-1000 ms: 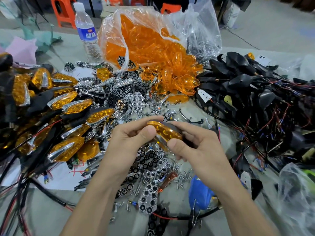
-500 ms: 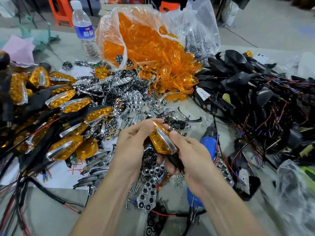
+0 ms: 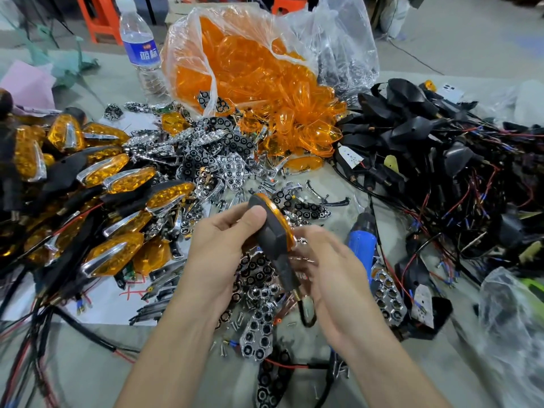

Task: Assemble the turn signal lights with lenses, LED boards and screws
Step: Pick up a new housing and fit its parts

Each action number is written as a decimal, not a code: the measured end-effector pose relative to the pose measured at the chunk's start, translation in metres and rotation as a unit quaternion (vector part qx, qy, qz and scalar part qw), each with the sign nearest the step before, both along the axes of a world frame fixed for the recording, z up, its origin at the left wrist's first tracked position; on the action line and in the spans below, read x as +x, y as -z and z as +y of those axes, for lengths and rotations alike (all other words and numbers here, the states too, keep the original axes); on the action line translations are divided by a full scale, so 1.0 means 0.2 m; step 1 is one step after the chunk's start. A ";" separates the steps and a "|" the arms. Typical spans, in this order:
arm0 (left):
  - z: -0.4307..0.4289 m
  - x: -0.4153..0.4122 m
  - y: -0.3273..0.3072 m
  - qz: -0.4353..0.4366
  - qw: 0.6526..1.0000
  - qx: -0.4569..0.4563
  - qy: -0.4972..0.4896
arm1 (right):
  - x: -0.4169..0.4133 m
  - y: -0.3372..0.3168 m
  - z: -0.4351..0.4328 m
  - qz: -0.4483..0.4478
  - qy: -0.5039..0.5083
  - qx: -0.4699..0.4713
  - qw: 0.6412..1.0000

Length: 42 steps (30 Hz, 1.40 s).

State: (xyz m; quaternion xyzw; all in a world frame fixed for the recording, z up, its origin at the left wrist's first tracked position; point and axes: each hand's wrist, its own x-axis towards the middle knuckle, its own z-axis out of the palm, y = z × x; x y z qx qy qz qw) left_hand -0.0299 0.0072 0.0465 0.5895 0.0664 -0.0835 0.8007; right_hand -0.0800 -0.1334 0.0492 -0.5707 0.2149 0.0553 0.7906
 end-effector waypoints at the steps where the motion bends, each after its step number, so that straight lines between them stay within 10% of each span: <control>1: 0.00 0.00 0.00 -0.001 0.999 0.013 -0.031 | -0.01 0.00 0.00 -0.058 -0.017 -0.079 0.995; 5: -0.02 -0.02 0.03 0.014 0.997 0.033 -0.066 | -0.02 0.01 0.05 -0.144 -0.080 -0.314 0.935; 12: 0.01 -0.05 0.03 0.080 0.991 -0.107 -0.006 | 0.03 -0.01 0.04 -0.129 -0.023 -0.318 0.939; 15: 0.11 -0.01 0.00 0.102 0.986 -0.111 -0.078 | 0.04 -0.05 -0.14 -0.124 -0.068 -0.465 0.874; 20: 0.32 0.11 -0.06 0.043 0.984 -0.131 -0.114 | -0.04 -0.05 -0.25 -0.094 -0.260 -0.691 0.668; 28: 0.24 0.02 -0.02 0.030 0.993 0.112 0.023 | -0.12 0.15 -0.11 -0.074 -0.311 -0.766 0.557; 36: 0.17 -0.10 0.04 0.024 0.992 0.112 0.062 | -0.11 0.17 -0.11 -0.102 -0.265 -0.786 0.549; 42: 0.14 -0.15 0.00 0.017 0.995 0.097 0.011 | -0.11 0.15 -0.14 -0.133 -0.213 -0.694 0.675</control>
